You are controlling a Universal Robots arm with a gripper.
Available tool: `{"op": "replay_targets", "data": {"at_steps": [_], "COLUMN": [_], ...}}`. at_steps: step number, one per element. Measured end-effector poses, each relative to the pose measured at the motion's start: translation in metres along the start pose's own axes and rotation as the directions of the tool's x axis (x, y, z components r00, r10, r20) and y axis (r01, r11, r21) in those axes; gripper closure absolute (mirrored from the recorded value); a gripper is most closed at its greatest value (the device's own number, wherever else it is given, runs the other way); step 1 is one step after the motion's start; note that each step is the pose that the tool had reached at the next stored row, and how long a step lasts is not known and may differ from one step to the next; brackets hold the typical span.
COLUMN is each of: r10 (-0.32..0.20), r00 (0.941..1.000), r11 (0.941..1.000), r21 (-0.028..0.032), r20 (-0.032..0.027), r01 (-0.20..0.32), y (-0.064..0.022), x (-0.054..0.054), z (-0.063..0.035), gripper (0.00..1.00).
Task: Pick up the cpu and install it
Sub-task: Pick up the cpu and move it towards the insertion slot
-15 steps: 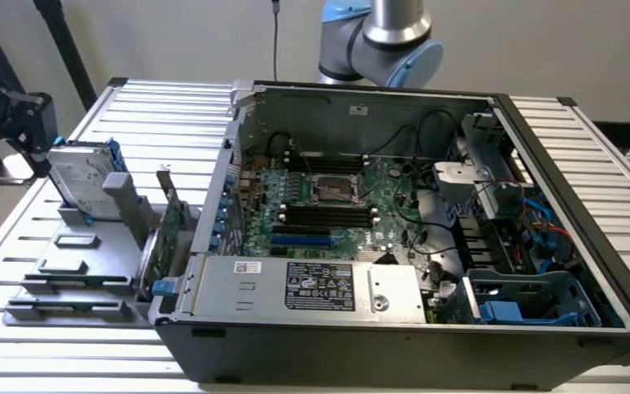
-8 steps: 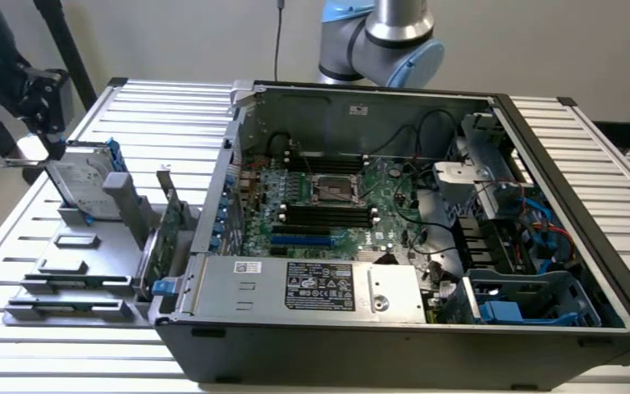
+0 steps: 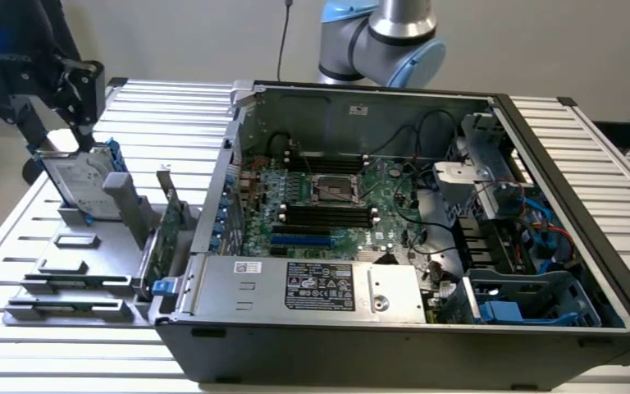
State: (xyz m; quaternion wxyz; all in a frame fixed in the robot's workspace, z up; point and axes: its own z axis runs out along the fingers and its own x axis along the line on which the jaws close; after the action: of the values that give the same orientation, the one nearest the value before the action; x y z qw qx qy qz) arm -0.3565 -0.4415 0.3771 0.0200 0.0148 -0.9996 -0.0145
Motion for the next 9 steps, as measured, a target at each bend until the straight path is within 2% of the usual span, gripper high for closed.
{"op": "replay_targets", "data": {"at_steps": [9], "r10": [0.0], "r00": [1.0], "r11": [1.0], "r21": [-0.0001], "r20": [0.0], "r01": [0.0], "y": [0.0078], "x": [-0.036], "z": [-0.0048], "gripper": [0.45]}}
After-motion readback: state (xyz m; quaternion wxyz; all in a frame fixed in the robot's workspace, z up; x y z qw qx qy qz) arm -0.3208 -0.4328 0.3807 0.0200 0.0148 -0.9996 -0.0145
